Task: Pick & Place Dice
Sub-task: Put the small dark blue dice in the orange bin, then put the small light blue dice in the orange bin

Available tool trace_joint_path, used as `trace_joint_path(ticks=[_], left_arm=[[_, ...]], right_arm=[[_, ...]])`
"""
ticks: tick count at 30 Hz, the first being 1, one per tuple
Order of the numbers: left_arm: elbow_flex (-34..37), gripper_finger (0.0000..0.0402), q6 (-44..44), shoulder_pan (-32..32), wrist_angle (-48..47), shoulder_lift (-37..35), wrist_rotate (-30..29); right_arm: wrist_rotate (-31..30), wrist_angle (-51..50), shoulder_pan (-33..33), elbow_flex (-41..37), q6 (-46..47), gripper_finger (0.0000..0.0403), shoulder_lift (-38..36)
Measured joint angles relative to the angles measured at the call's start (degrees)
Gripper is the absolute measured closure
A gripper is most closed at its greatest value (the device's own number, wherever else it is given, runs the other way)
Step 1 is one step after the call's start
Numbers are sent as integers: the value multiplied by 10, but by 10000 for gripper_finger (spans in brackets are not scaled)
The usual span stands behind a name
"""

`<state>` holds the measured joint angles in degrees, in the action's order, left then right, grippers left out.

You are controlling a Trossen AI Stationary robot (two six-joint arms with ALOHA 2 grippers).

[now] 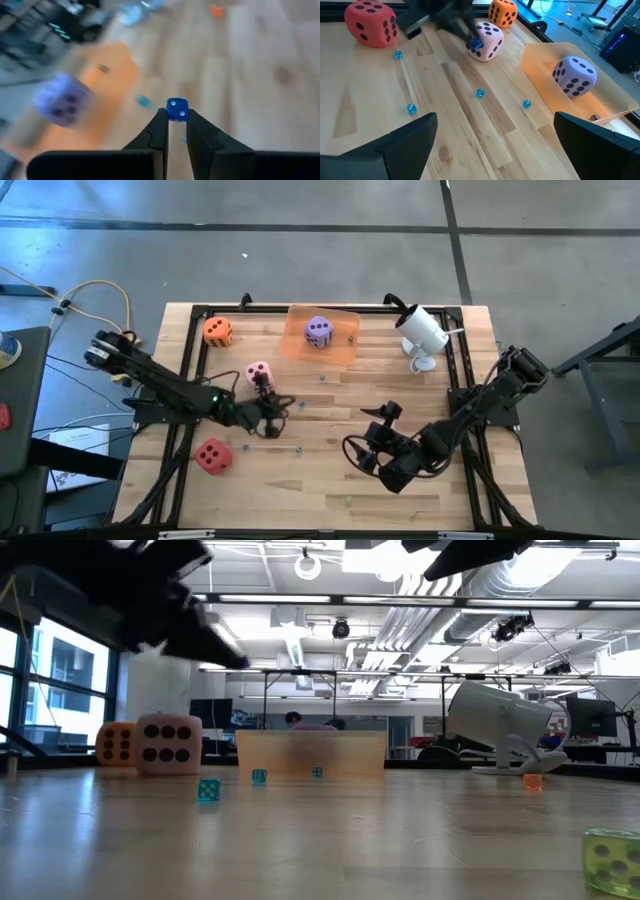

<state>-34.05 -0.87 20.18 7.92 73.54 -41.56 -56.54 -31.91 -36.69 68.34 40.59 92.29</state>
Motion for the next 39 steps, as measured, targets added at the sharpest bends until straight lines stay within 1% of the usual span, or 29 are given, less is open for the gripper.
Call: trace_joint_path(ticks=[3, 5, 7, 10, 11, 13, 15, 18, 20, 23, 25, 27, 33, 36, 39], left_arm=[[-27, 368, -9, -50, -2, -2, -7], [-41, 368, -8, -96, -4, -2, 8], [-51, 368, -4, -150, -14, -2, 58], [-57, 368, 33, -238, -28, 3, 140], [-57, 368, 40, -265, -33, 4, 157], [-57, 368, 42, -313, -44, 11, 170], [-57, 368, 43, -348, -53, 16, 188], [-57, 368, 49, -390, -40, 30, 260], [-57, 368, 55, -410, -25, 45, 294], [-57, 368, 45, -419, 0, 68, 288], [-57, 355, 32, -420, 17, 84, 267], [-56, 326, 22, -420, 18, 95, 247], [-56, 221, 17, -408, 24, 100, 224], [-57, 189, 17, -399, 34, 99, 183], [-57, 175, 29, -399, 34, 99, 179]], right_arm=[[1, 0, 0, 0, 1, 10, 0], [2, 0, 0, 0, 1, 10, 0], [2, 0, 0, 0, 1, 10, 0], [2, 0, 0, 0, 1, 10, 0], [4, 0, 0, 0, 1, 10, 0], [4, -1, 0, 0, 1, 10, 0], [4, -2, 0, 0, 1, 10, 0], [4, -1, 1, 0, -2, 10, 0], [4, -1, 4, 0, -2, 10, 0], [2, -1, 8, 0, -3, 10, 0], [2, 0, 9, 0, -2, 10, 0], [2, 0, 9, 0, -1, 10, 0], [2, -3, 9, 0, -2, 10, 0], [11, -3, 9, 0, -3, 10, 0], [16, -4, 9, 0, -3, 10, 0]])
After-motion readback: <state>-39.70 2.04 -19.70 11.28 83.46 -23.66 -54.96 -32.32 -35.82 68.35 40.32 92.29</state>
